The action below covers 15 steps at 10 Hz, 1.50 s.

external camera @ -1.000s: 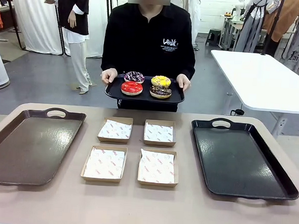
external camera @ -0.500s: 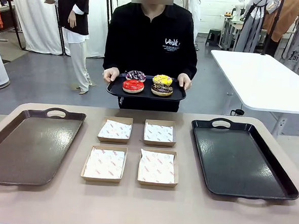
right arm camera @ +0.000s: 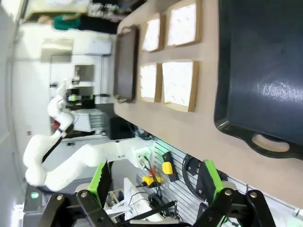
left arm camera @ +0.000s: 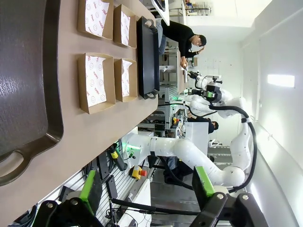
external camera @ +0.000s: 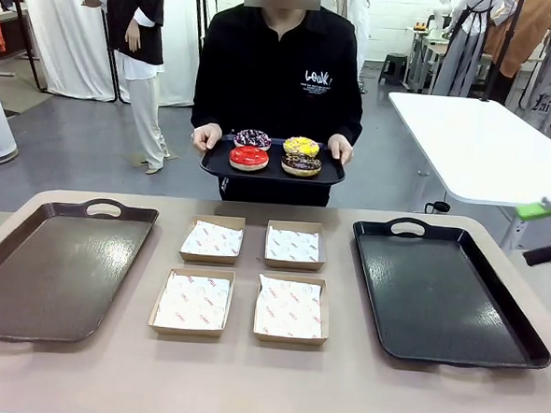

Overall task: Individually package the donuts and arrange them on the tray.
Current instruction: Pick up one Paper togo box.

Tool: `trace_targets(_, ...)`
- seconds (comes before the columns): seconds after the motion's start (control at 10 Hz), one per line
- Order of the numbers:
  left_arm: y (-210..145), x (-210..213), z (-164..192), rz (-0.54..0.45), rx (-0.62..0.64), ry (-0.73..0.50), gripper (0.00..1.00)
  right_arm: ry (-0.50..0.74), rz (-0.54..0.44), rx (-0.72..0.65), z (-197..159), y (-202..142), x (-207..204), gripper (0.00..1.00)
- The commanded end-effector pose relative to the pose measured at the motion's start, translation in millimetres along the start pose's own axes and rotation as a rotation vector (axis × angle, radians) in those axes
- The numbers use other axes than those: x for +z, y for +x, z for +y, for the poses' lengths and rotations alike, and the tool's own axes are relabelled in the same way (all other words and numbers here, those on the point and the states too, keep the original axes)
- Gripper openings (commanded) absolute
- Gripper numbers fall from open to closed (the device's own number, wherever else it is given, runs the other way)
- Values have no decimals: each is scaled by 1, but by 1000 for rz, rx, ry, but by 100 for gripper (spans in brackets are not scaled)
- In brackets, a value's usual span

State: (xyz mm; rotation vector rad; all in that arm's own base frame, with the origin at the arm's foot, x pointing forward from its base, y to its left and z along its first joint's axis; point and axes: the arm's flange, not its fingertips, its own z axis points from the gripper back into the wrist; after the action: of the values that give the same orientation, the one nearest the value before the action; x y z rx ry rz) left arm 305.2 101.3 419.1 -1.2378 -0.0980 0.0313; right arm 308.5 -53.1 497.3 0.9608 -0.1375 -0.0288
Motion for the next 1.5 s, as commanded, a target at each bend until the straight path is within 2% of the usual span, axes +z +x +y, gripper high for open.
trace_targets(0.0,0,1,-2,-6,9,-17,100,-180,108,-58,35,24,-46,100)
trace_targets(0.1,0,1,-2,-6,9,-17,100,-277,149,-68,48,33,-81,100)
trace_targets(0.4,0,1,-2,-6,9,-17,100,-473,153,-102,61,54,-157,100)
trace_targets(0.7,0,1,-2,-6,9,-17,100,-613,122,-39,69,36,-218,100)
trace_targets(1.0,0,1,-2,-6,9,-17,100,-635,143,-2,72,15,-234,100)
trace_targets(1.1,0,1,-2,-6,9,-17,100,-614,143,5,75,28,-231,100)
trace_targets(1.4,0,1,-2,-6,9,-17,100,-614,143,5,75,28,-231,100)
